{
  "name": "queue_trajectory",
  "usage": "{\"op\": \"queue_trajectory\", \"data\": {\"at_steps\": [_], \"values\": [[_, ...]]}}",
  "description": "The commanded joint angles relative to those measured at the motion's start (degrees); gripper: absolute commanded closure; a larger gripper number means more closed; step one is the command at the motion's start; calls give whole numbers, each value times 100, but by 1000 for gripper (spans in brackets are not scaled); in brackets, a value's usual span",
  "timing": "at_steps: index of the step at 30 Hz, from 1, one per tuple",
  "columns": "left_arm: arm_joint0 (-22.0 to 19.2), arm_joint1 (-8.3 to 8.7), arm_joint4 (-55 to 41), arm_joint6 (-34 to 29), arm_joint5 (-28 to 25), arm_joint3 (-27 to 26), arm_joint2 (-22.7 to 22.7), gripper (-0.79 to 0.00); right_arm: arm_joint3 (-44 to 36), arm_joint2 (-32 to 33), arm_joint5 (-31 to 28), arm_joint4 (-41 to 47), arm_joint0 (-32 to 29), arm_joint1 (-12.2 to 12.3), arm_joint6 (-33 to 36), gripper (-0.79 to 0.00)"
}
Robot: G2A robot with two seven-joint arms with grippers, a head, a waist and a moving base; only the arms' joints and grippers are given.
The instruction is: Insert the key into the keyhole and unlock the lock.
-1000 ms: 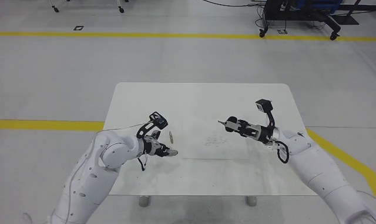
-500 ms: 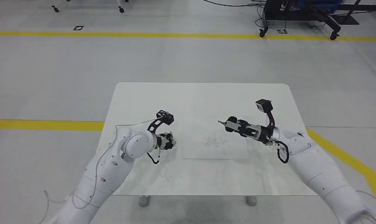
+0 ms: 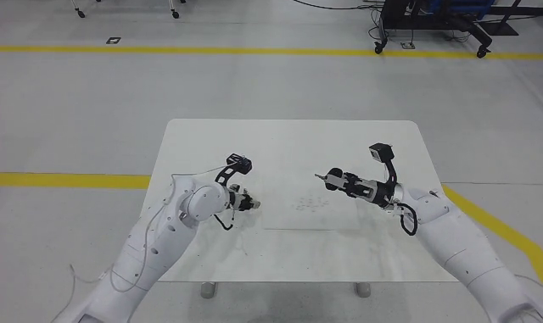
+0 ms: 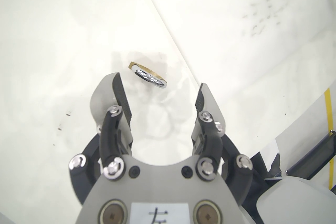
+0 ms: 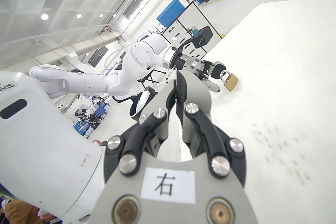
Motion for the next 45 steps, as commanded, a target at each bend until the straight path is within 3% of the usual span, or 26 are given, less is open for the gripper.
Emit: {"op": "queue_trajectory", "data": {"at_steps": [1,7,14,24,31,45], "values": [[-26,-8,19,-10,18,28,17,-665,0,0,0,0,0,0,0,0],[-160,-52,91,7,10,233,123,-640,0,0,0,0,0,0,0,0],[-329,-134,15,92,24,513,259,-536,0,0,0,0,0,0,0,0],[-501,-248,-195,259,-51,903,408,-517,0,0,0,0,0,0,0,0],[-628,-324,-295,338,-87,1125,502,-391,0,0,0,0,0,0,0,0],[-809,-408,-339,144,-172,1270,604,-348,0,0,0,0,0,0,0,0]]}}
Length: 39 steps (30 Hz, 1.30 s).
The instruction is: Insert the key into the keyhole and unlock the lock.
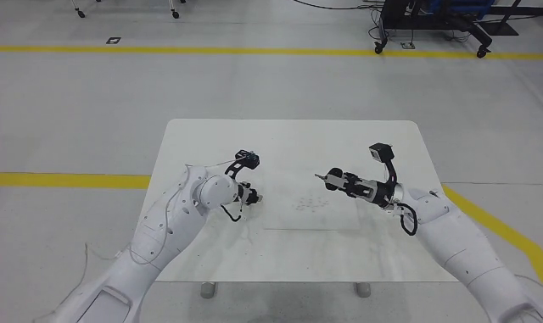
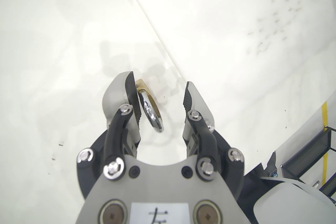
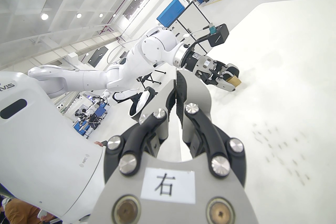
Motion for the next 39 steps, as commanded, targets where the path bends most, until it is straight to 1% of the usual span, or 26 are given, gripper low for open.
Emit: {"op": "queue_trajectory", "data": {"at_steps": [1,5,7,8,9,10,15,18,19,20,28,34,36,37,38,39], "values": [[-25,9,69,-101,52,-46,-20,-345,0,0,0,0,0,0,0,0],[-43,37,221,-295,185,-210,-78,-339,0,0,0,0,0,0,0,0],[-31,49,242,-370,222,-277,-113,-323,0,0,0,0,0,0,0,0],[-21,54,248,-401,229,-304,-128,-305,0,0,0,0,0,0,0,0],[-16,59,265,-442,232,-327,-135,-262,0,0,0,0,0,0,0,0],[-9,62,263,-474,235,-343,-145,-240,0,0,0,0,0,0,0,0],[34,61,293,-452,128,-331,-128,-206,0,0,0,0,0,0,0,0],[24,43,317,-323,35,-250,-90,-139,0,0,0,0,0,0,0,0],[13,36,342,-275,14,-230,-76,-55,0,0,0,0,0,0,0,0],[6,29,353,-222,-6,-215,-64,0,0,0,0,0,0,0,0,0],[-52,-8,365,-164,-86,-87,-27,0,0,0,0,0,0,0,0,0],[-29,2,387,-291,-85,-213,-63,0,0,0,0,0,0,0,0,0],[-14,7,404,-313,-61,-271,-80,-299,0,0,0,0,0,0,0,0],[-6,8,412,-318,-58,-298,-84,-354,0,0,0,0,0,0,0,0],[0,9,417,-323,-51,-321,-87,-376,0,0,0,0,0,0,0,0],[6,8,424,-327,-44,-341,-88,-416,0,0,0,0,0,0,0,0]]}}
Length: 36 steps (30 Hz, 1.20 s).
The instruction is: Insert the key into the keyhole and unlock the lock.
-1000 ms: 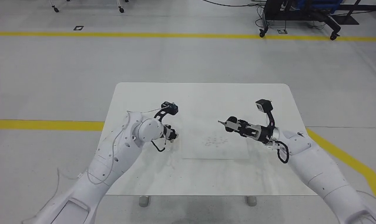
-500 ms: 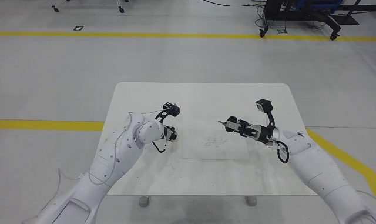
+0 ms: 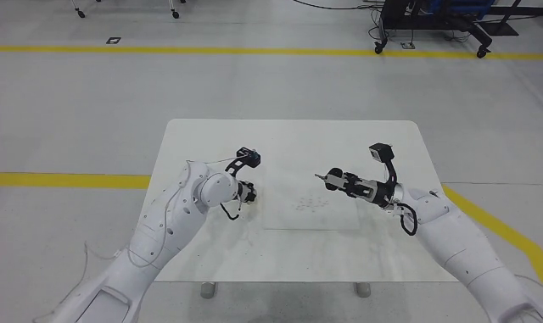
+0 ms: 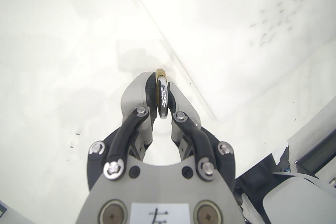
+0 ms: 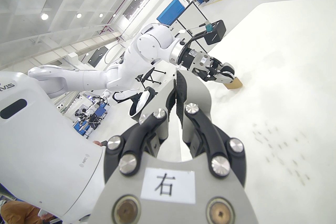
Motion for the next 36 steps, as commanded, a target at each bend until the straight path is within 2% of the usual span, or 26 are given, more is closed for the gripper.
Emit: {"op": "queue_trajectory", "data": {"at_steps": [1,6,9,12,15,17,27,36], "values": [[9,-1,12,-8,12,-42,-2,-419,0,0,0,0,0,0,0,0],[24,3,84,-52,40,-130,-15,-363,0,0,0,0,0,0,0,0],[37,3,104,-79,59,-176,-23,-289,0,0,0,0,0,0,0,0],[52,0,133,-129,95,-236,-12,-194,0,0,0,0,0,0,0,0],[49,-15,130,-134,92,-237,19,-43,0,0,0,0,0,0,0,0],[48,-29,119,-152,106,-239,47,-6,0,0,0,0,0,0,0,0],[-13,-69,153,-235,120,-195,107,-28,0,0,0,0,0,0,0,0],[12,-61,145,-384,140,-365,47,-169,0,0,0,0,0,0,0,0]]}}
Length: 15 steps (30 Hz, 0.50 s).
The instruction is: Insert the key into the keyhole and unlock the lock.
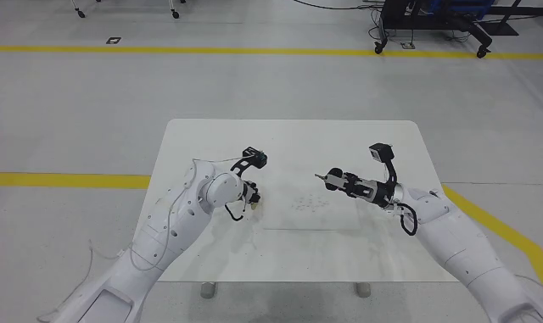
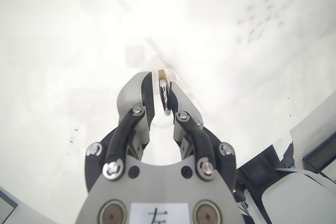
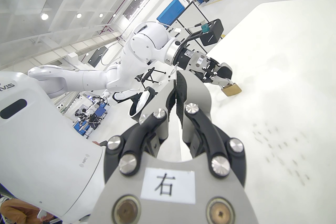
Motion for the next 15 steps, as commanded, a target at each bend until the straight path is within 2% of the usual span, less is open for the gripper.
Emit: {"op": "queue_trajectory", "data": {"at_steps": [1,8,13,15], "values": [[27,3,-71,-62,-10,-38,-23,-191,0,0,0,0,0,0,0,0],[64,10,-95,-143,-41,-35,-50,-209,0,0,0,0,0,0,0,0],[32,-13,-58,-116,-82,51,13,-182,0,0,0,0,0,0,0,0],[5,-32,-58,-66,-102,134,50,-132,0,0,0,0,0,0,0,0]]}}
